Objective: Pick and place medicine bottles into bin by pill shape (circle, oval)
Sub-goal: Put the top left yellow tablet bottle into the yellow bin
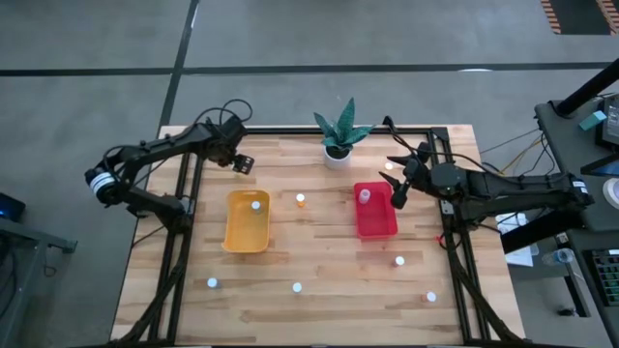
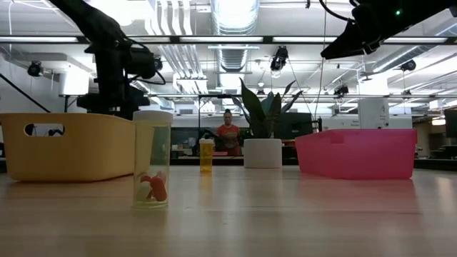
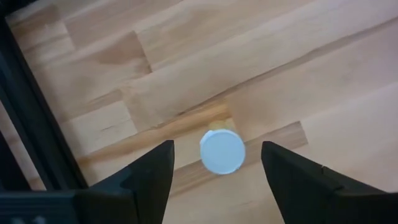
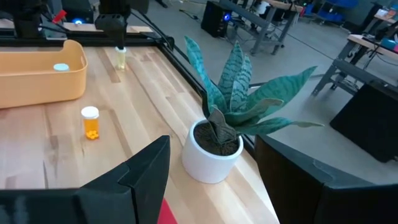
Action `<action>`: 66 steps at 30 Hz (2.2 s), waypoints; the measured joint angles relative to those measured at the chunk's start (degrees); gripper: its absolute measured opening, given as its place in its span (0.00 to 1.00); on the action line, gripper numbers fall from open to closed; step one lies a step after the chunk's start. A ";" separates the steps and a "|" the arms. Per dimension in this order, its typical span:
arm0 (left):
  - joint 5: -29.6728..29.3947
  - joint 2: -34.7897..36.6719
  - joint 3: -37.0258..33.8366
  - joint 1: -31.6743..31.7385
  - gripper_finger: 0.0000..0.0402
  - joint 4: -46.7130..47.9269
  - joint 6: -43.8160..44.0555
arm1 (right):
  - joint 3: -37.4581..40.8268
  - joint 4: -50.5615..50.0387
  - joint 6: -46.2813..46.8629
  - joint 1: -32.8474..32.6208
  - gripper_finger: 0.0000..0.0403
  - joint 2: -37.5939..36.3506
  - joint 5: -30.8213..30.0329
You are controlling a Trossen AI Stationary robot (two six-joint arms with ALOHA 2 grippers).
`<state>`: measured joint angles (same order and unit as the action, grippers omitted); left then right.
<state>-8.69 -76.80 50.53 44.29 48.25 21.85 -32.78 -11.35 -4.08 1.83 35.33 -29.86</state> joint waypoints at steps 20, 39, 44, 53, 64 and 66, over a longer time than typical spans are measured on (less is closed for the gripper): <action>1.42 -4.76 -0.34 -0.04 0.40 -1.54 -1.18 | 0.77 -0.48 0.50 -0.02 0.56 -0.02 -0.21; 0.97 -4.60 1.04 -0.55 0.24 0.33 -1.52 | 1.44 -0.70 1.19 -0.02 0.56 -0.02 -0.21; -1.39 -3.70 4.57 -2.26 0.24 4.53 -2.75 | 2.57 -0.76 1.25 -0.02 0.56 0.00 -0.21; -7.07 -3.16 14.60 -9.50 0.24 15.51 -2.79 | 4.59 -0.22 2.55 -0.02 0.56 0.00 -0.19; -7.28 -1.84 24.76 -25.91 0.24 25.45 1.58 | 4.81 -0.20 2.45 -0.02 0.56 -0.04 -0.18; -7.26 -1.83 26.08 -29.43 0.24 26.75 2.89 | 4.81 -0.22 2.47 -0.02 0.56 -0.04 -0.18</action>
<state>-15.94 -78.63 76.61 14.86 75.00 24.73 -27.97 -11.57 -1.61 1.80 35.29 -30.04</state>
